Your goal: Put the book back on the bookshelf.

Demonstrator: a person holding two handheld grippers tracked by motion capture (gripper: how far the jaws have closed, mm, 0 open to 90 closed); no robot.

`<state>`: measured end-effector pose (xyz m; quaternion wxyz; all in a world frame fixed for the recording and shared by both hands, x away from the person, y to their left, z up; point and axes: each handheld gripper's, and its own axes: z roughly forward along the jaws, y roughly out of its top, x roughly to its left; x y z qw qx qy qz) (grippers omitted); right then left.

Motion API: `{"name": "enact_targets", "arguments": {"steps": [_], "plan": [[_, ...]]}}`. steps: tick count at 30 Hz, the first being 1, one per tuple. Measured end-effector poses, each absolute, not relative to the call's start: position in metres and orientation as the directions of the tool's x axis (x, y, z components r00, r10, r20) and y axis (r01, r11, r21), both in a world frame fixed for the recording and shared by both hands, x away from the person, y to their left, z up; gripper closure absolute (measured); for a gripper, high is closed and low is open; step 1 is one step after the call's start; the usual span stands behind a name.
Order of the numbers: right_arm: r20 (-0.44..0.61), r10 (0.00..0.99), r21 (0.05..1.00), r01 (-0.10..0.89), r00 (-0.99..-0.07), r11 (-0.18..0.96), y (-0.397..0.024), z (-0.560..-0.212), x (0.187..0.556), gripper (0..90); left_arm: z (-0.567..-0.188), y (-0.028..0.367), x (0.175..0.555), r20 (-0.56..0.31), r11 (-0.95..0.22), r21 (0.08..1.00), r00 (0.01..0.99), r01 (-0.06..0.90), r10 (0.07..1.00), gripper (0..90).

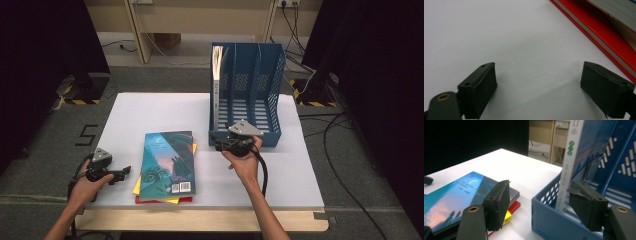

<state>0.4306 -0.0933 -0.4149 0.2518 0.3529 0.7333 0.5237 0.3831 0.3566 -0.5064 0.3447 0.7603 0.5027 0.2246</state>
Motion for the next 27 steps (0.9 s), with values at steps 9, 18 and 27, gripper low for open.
{"name": "enact_targets", "arguments": {"steps": [9,18,27], "plan": [[0.028,0.767,0.938,0.282,-0.641,0.202,-0.091,-0.423,0.422,33.2,-0.506,0.356,0.383,-0.004,-0.257,0.750,0.393,0.609,0.919,12.7],[0.049,0.761,0.932,0.304,-0.647,0.198,-0.090,-0.429,0.415,33.0,-0.506,0.357,0.383,-0.004,-0.257,0.750,0.393,0.610,0.919,12.6],[0.068,0.757,0.925,0.325,-0.650,0.196,-0.091,-0.434,0.409,32.8,-0.506,0.357,0.383,-0.004,-0.258,0.750,0.393,0.610,0.919,12.6]]}}
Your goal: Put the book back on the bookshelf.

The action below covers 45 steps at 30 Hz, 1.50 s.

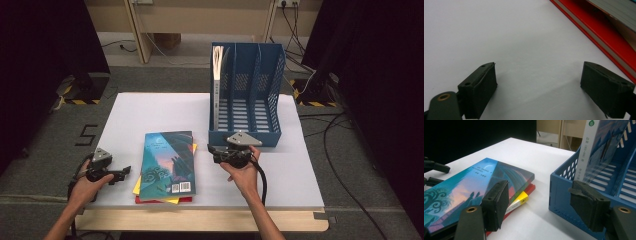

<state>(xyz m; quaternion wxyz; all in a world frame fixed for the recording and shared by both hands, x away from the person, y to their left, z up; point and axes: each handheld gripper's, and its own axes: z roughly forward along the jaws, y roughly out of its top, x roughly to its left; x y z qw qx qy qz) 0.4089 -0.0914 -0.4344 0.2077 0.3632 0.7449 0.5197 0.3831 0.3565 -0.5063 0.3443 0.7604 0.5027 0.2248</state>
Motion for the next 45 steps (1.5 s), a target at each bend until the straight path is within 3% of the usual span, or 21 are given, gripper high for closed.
{"name": "enact_targets", "arguments": {"steps": [45], "plan": [[0.184,0.691,0.858,0.457,-0.699,0.234,-0.076,-0.465,0.382,25.9,-0.506,0.357,0.384,-0.007,-0.256,0.748,0.393,0.613,0.919,12.4]]}}
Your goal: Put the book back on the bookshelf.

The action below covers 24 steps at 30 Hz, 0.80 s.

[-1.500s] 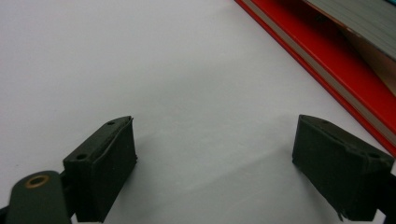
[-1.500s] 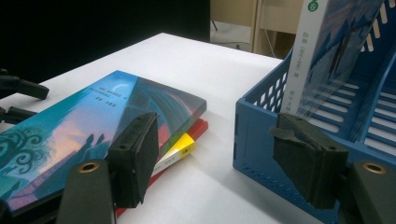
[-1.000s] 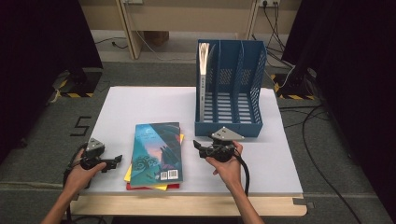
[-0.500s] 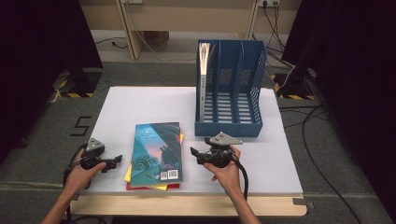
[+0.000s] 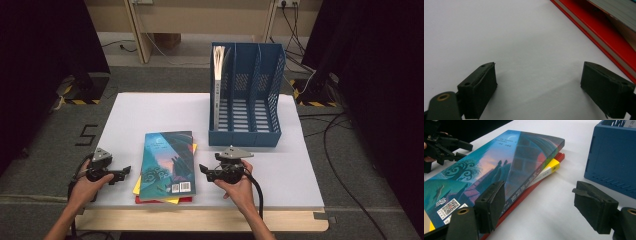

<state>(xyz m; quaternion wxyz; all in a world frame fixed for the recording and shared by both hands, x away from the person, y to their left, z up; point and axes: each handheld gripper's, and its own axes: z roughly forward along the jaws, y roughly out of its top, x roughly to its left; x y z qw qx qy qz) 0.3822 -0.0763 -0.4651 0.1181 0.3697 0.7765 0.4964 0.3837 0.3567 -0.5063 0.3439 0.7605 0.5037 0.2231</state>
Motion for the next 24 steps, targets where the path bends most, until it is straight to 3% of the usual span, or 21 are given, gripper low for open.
{"name": "enact_targets", "arguments": {"steps": [24], "plan": [[0.308,0.654,0.826,0.535,-0.691,0.177,-0.065,-0.482,0.401,25.8,-0.506,0.356,0.383,-0.001,-0.260,0.747,0.393,0.612,0.920,12.3]]}}
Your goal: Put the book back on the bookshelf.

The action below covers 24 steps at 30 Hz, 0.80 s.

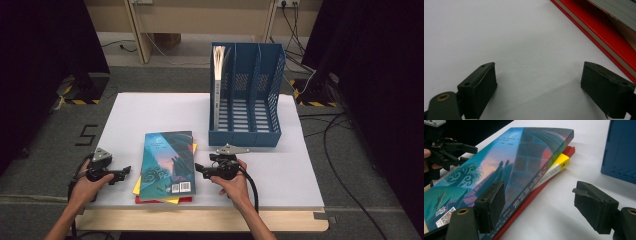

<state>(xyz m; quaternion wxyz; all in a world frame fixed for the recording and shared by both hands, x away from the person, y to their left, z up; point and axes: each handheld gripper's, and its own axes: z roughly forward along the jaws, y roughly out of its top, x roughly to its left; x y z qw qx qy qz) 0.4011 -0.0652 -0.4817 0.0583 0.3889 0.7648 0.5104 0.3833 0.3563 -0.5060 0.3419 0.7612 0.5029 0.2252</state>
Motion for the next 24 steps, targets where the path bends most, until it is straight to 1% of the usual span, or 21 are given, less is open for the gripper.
{"name": "enact_targets", "arguments": {"steps": [3,9,10,13,17,24], "plan": [[0.332,0.646,0.818,0.551,-0.687,0.165,-0.060,-0.484,0.405,25.8,-0.506,0.356,0.384,-0.005,-0.256,0.747,0.391,0.614,0.920,12.3],[0.327,0.642,0.811,0.555,-0.693,0.185,-0.051,-0.487,0.410,25.8,-0.505,0.356,0.384,-0.015,-0.239,0.748,0.376,0.619,0.926,13.5],[0.324,0.642,0.812,0.552,-0.695,0.187,-0.050,-0.488,0.410,25.9,-0.505,0.356,0.384,-0.017,-0.232,0.753,0.370,0.616,0.929,14.8],[0.323,0.642,0.810,0.554,-0.695,0.191,-0.049,-0.488,0.411,25.8,-0.502,0.354,0.383,-0.018,-0.221,0.768,0.365,0.601,0.931,14.7],[0.326,0.639,0.808,0.556,-0.697,0.194,-0.047,-0.489,0.411,25.8,-0.497,0.350,0.380,-0.064,-0.182,0.792,0.376,0.583,0.924,14.7],[0.328,0.634,0.805,0.559,-0.700,0.200,-0.046,-0.490,0.411,25.8,-0.492,0.337,0.374,-0.125,-0.168,0.794,0.428,0.584,0.895,14.7]]}}
